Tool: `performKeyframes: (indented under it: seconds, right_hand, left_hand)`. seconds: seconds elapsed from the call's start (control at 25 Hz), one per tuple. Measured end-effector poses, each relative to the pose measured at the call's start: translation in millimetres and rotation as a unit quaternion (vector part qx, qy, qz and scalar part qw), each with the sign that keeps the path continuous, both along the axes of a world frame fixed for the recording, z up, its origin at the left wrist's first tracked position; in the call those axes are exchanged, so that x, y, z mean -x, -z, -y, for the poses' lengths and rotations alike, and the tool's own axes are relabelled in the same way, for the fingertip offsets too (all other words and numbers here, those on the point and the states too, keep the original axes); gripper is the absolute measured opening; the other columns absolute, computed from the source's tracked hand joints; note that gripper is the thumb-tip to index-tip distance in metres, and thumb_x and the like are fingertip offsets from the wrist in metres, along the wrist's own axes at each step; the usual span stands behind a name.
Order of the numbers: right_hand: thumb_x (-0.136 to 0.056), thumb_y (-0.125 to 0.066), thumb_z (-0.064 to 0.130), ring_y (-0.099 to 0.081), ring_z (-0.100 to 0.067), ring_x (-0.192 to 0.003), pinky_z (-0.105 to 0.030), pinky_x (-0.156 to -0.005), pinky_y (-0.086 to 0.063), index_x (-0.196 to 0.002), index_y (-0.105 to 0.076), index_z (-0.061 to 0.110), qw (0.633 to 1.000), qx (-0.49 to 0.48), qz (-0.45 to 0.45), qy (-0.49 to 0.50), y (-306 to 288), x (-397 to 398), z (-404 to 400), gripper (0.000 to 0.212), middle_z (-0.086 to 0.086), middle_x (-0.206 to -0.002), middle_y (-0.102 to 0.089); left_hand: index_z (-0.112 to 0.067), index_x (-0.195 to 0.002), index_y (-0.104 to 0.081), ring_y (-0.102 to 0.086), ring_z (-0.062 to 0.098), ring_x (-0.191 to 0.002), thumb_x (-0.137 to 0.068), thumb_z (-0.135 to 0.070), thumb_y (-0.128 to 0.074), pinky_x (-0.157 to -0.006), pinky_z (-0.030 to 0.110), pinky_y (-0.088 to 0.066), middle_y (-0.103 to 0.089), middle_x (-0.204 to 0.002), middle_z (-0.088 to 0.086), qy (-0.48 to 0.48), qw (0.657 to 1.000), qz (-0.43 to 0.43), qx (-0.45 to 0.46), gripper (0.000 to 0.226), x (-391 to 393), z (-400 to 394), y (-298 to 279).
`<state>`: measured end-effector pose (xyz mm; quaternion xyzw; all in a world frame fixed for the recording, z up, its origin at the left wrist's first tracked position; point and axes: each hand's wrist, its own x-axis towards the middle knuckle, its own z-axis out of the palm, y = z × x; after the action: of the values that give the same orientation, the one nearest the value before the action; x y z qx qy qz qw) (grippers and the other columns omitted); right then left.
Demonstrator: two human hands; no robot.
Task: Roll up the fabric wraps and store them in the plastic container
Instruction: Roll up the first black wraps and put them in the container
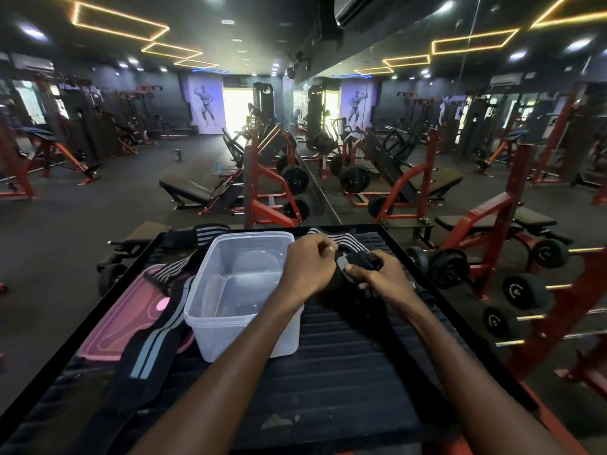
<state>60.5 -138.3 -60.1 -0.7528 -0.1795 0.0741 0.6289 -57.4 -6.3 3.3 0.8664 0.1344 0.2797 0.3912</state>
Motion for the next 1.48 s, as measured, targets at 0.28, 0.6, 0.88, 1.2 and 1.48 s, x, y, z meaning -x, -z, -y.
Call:
performKeyframes:
  seconds: [0.28,0.6,0.88,1.2,1.48]
  right_hand:
    - [-0.072,-0.087,0.031,-0.067,-0.017,-0.066,-0.031,-0.053,-0.054,-0.101,-0.065,0.009,0.998,0.048,0.051,-0.001,-35,25,-19,0.042,-0.006,-0.091,-0.072]
    - [-0.07,-0.089,0.019,-0.072,-0.023,-0.073,-0.039,-0.06,-0.063,-0.099,-0.066,0.009,0.992,0.044,0.115,-0.04,-86,52,-95,0.038,-0.011,-0.093,-0.069]
    - [-0.071,-0.082,0.004,-0.071,-0.024,-0.089,-0.039,-0.07,-0.064,-0.105,-0.065,0.002,0.975,0.183,0.078,-0.094,-74,61,-169,0.039,-0.015,-0.102,-0.068]
    - [-0.069,-0.085,0.023,-0.071,-0.027,-0.079,-0.04,-0.067,-0.063,-0.101,-0.061,0.006,0.91,0.358,0.177,-0.111,-44,71,-223,0.044,-0.016,-0.098,-0.069]
    - [-0.077,-0.078,0.027,-0.058,-0.035,-0.112,-0.035,-0.082,-0.046,-0.107,-0.063,0.004,0.872,0.419,0.225,-0.113,-27,77,-245,0.041,-0.02,-0.116,-0.064]
  left_hand:
    - [-0.017,-0.095,-0.075,-0.06,0.01,-0.086,-0.095,-0.019,-0.059,-0.079,0.024,-0.042,-0.073,-0.097,-0.002,-0.014,0.997,-0.032,-0.064,0.016,24,-48,-12]
    - [-0.013,-0.117,-0.064,-0.038,0.042,-0.13,-0.089,-0.022,-0.054,-0.104,0.058,-0.033,-0.05,-0.134,0.018,-0.19,0.923,-0.24,-0.231,0.03,40,-141,-11]
    - [-0.002,-0.119,-0.059,-0.058,0.035,-0.113,-0.089,-0.013,-0.059,-0.085,0.038,-0.047,-0.062,-0.124,0.018,-0.094,0.925,-0.265,-0.257,0.032,50,-170,9]
    - [-0.008,-0.114,-0.057,-0.057,0.031,-0.111,-0.083,-0.022,-0.071,-0.078,0.033,-0.042,-0.057,-0.115,0.011,-0.06,0.95,-0.243,-0.185,0.036,48,-179,14]
    - [-0.004,-0.122,-0.053,-0.057,0.035,-0.116,-0.084,-0.015,-0.063,-0.091,0.036,-0.045,-0.06,-0.127,0.02,-0.082,0.968,-0.206,-0.121,0.041,49,-188,28]
